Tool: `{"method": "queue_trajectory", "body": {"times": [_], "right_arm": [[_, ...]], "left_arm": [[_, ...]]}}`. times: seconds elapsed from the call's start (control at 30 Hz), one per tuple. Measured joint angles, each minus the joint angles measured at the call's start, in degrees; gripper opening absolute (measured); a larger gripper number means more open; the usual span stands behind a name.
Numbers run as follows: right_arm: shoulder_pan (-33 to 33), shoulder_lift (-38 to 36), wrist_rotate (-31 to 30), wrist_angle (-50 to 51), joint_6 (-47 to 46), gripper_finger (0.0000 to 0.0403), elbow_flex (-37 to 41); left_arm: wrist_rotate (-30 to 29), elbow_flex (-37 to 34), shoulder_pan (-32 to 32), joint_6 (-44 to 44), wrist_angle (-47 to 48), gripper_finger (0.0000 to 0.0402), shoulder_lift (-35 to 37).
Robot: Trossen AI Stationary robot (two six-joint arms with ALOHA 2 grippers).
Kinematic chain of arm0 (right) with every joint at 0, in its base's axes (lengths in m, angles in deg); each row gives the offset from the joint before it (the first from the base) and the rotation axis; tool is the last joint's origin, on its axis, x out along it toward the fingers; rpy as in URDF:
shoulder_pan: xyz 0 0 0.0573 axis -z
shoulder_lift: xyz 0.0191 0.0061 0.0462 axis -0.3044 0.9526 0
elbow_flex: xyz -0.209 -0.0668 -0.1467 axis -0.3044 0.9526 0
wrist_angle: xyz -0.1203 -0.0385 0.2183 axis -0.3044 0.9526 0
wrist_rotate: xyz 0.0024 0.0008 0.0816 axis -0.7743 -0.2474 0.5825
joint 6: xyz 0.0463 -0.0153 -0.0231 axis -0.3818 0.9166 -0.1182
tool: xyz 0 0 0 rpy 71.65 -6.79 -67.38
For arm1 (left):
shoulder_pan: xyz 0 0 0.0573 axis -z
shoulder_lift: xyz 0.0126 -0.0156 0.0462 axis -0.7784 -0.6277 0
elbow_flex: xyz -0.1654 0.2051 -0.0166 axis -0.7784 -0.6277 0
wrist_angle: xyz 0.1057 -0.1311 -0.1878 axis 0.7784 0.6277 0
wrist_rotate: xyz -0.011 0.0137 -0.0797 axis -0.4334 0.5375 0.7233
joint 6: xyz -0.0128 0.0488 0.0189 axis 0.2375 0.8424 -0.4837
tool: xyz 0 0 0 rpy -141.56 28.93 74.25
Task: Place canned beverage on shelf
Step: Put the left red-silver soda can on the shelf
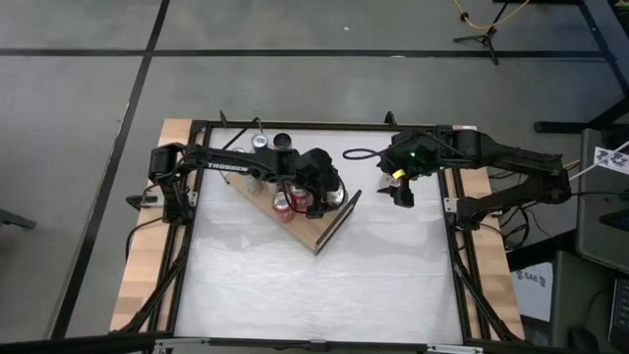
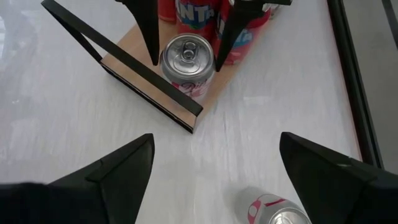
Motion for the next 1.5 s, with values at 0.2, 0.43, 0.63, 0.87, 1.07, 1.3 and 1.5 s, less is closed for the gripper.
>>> {"method": "queue_trajectory", "body": {"times": [0.2, 0.43, 0.63, 0.87, 1.07, 1.3, 1.5], "right_arm": [[0.0, 0.0, 0.0, 0.0, 0.0, 0.0344, 0.0], [0.0, 0.0, 0.0, 0.0, 0.0, 0.0344, 0.0], [0.0, 0.0, 0.0, 0.0, 0.0, 0.0344, 0.0], [0.0, 0.0, 0.0, 0.0, 0.0, 0.0344, 0.0], [0.0, 0.0, 0.0, 0.0, 0.0, 0.0344, 0.0], [0.0, 0.0, 0.0, 0.1, 0.0, 0.0344, 0.0], [0.0, 0.0, 0.0, 0.1, 0.0, 0.0344, 0.0]], "left_arm": [[-0.1, 0.0, 0.0, 0.0, 0.0, 0.0310, 0.0], [-0.1, 0.0, 0.0, -0.2, 0.0, 0.0296, 0.0], [-0.1, 0.0, 0.0, -1.9, 0.8, 0.0296, 0.1], [-0.1, 0.0, 0.0, -6.7, 5.2, 0.0296, 2.6], [-1.6, 0.0, 0.6, -9.7, 9.2, 0.0296, 5.9], [-4.2, 0.0, 4.0, -14.4, 12.8, 0.0296, 5.9], [-9.4, 0.0, 7.0, -16.8, 14.9, 0.0296, 5.9]]}}
